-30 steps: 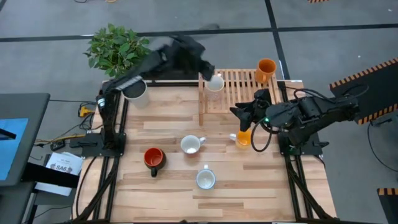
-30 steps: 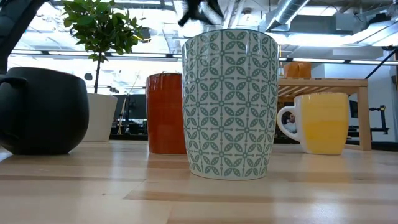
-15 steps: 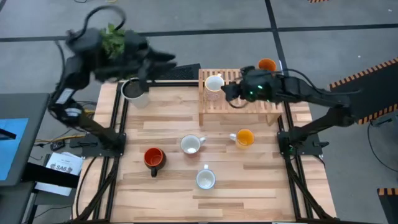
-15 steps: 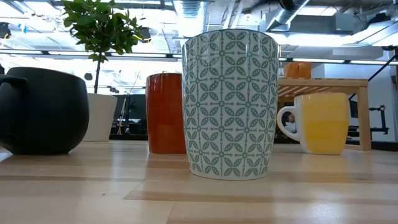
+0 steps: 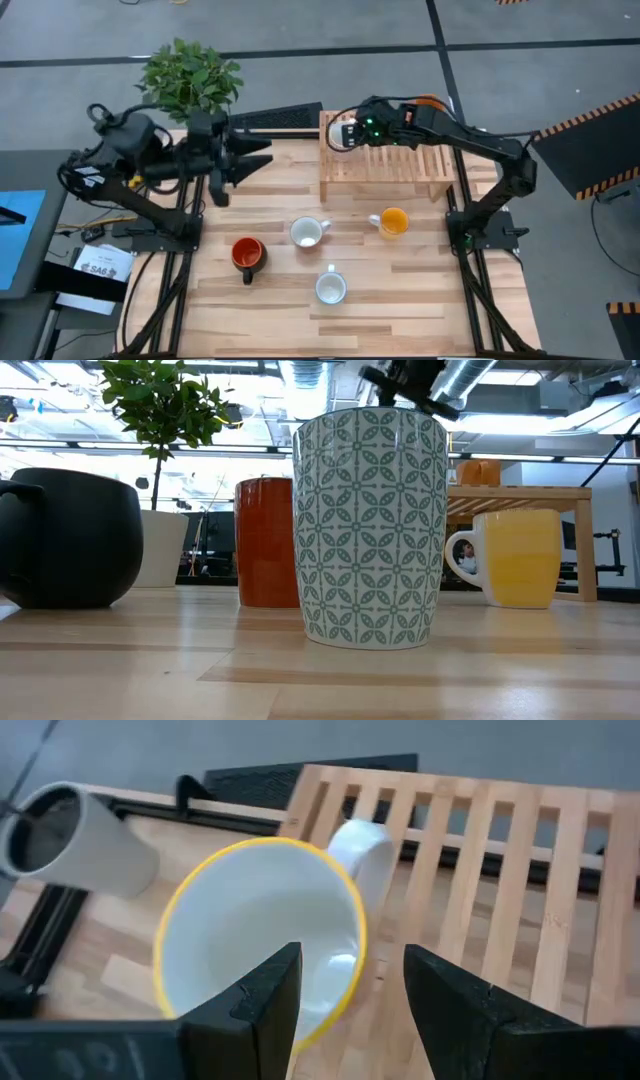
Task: Place coffee mugs
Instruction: Put the orange patterned mug on the shelf
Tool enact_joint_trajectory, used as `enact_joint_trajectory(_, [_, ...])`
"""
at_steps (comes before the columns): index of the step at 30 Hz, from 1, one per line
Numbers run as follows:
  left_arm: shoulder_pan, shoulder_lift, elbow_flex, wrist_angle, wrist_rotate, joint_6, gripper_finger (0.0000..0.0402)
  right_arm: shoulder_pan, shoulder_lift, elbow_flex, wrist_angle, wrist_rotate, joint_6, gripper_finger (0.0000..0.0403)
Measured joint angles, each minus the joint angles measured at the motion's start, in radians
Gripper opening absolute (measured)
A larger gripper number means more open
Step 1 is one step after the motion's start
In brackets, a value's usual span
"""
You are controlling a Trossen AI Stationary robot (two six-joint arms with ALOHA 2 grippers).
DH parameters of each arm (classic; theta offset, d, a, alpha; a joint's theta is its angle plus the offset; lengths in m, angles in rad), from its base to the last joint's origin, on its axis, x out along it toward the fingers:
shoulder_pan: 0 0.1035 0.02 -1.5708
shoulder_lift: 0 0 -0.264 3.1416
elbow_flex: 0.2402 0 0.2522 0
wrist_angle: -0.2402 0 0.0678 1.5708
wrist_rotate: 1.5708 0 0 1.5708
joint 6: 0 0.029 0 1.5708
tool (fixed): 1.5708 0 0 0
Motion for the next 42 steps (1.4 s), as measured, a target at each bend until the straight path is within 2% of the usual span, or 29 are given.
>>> enact_joint_trajectory(8, [-0.051, -0.023, -0.016, 0.017, -0.002, 0.000, 0.0158, -0.002, 0.055, 0.000, -0.033, 0.008, 0.037, 0.0204])
enact_joint_trajectory(12, [-0.057, -0.028, -0.016, 0.011, -0.001, 0.012, 0.0158, -0.003, 0.068, 0.001, -0.032, 0.001, 0.052, 0.0184])
enact_joint_trajectory(15, [-0.057, -0.029, -0.016, 0.008, 0.001, 0.012, 0.0158, -0.003, 0.066, 0.001, -0.045, 0.001, 0.051, 0.0148])
enact_joint_trajectory(20, [-0.056, -0.045, -0.016, -0.026, 0.001, 0.019, 0.0158, -0.003, 0.027, -0.001, -0.066, -0.004, -0.001, 0.0051])
enact_joint_trajectory(21, [-0.056, -0.049, -0.016, -0.039, 0.001, 0.023, 0.0158, -0.002, 0.010, -0.003, -0.073, -0.004, -0.014, 0.0043])
enact_joint_trajectory(24, [-0.056, -0.052, -0.016, -0.052, 0.000, 0.025, 0.0158, 0.002, -0.056, -0.002, -0.114, -0.008, -0.031, 0.0044])
enact_joint_trajectory(29, [-0.056, -0.055, -0.016, -0.069, 0.000, 0.049, 0.0158, 0.044, -0.186, -0.001, -0.298, -0.018, -0.045, 0.0044])
enact_joint_trajectory(35, [-0.056, -0.046, -0.016, -0.087, -0.036, 0.075, 0.0158, 0.107, -0.318, -0.002, -0.617, 0.004, 0.090, 0.0044])
enact_joint_trajectory(38, [-0.056, -0.044, -0.016, -0.084, -0.039, 0.080, 0.0158, 0.128, -0.382, -0.037, -0.588, 0.025, 0.137, 0.0044])
enact_joint_trajectory(42, [-0.056, -0.043, -0.016, -0.086, -0.047, 0.079, 0.0158, 0.121, -0.415, -0.076, -0.599, 0.106, 0.209, 0.0044])
